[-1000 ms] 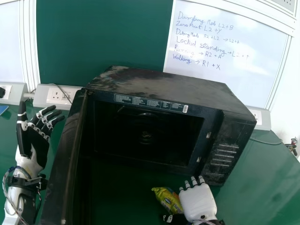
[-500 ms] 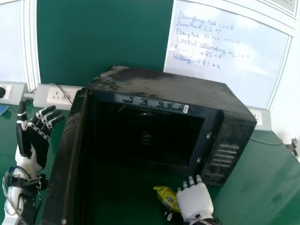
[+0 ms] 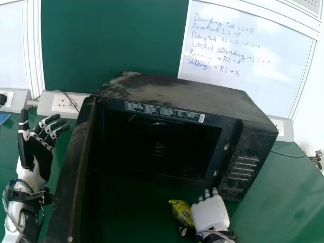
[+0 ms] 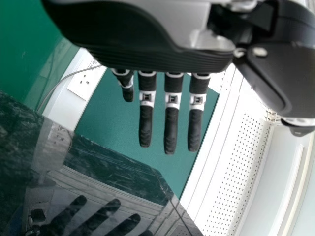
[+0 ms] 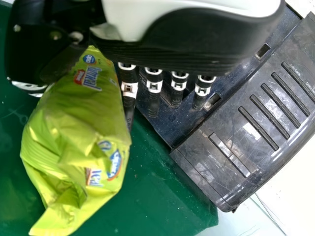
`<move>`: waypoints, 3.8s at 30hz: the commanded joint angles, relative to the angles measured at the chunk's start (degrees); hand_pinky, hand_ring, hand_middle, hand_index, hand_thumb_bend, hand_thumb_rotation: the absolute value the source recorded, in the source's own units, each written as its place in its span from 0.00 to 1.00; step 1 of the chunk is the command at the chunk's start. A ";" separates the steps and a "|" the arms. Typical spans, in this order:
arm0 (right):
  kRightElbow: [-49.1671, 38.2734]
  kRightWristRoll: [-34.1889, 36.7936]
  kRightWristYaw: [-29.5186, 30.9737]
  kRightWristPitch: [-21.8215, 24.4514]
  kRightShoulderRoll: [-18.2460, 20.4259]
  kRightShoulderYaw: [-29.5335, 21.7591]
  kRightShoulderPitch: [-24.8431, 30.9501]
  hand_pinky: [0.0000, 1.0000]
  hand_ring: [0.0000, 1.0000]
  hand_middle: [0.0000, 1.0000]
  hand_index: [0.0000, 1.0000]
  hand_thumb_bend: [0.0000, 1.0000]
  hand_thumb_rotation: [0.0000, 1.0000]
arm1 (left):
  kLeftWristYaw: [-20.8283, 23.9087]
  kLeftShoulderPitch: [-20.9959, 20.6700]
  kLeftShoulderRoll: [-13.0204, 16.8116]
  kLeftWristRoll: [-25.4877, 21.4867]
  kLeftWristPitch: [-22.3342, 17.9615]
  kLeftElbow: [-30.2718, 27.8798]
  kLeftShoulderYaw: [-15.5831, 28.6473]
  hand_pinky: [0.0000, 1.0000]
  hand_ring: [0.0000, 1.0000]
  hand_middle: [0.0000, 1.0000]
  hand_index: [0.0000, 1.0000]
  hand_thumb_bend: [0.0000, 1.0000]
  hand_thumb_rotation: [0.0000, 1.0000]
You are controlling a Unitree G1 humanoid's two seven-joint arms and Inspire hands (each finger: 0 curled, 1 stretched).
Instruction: Put biscuit inside oven
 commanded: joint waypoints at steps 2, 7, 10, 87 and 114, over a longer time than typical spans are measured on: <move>2.31 -0.21 2.95 -0.97 -1.05 0.26 0.75 1.00 0.96 0.94 0.74 0.84 0.47 | 0.23 -0.49 0.07 -0.29 0.43 -0.50 -0.23 0.68 0.65 0.63 0.62 0.88 0.47; 2.42 -0.26 2.88 -0.91 -1.14 0.40 0.61 1.00 0.96 0.95 0.74 0.84 0.47 | -0.21 -0.41 0.04 -0.61 0.09 -0.32 -0.12 0.69 0.65 0.63 0.62 0.89 0.47; 2.54 0.11 2.83 -0.81 -1.02 0.37 0.59 1.00 0.95 0.95 0.71 0.84 0.44 | -0.59 -0.34 0.22 -0.54 -0.17 -0.07 -0.03 0.69 0.65 0.63 0.63 0.89 0.47; -0.72 16.09 -1.69 1.33 -2.06 -2.72 -3.84 0.75 0.76 0.79 0.65 0.94 0.31 | 0.45 -1.26 -0.26 -0.04 -0.11 0.29 -0.09 0.69 0.65 0.63 0.63 0.91 0.47; -2.16 17.47 0.71 1.83 1.12 -3.46 -4.79 0.69 0.71 0.72 0.62 0.89 0.20 | -0.16 -1.22 -0.41 -0.45 -0.54 0.57 0.30 0.69 0.65 0.64 0.64 0.91 0.47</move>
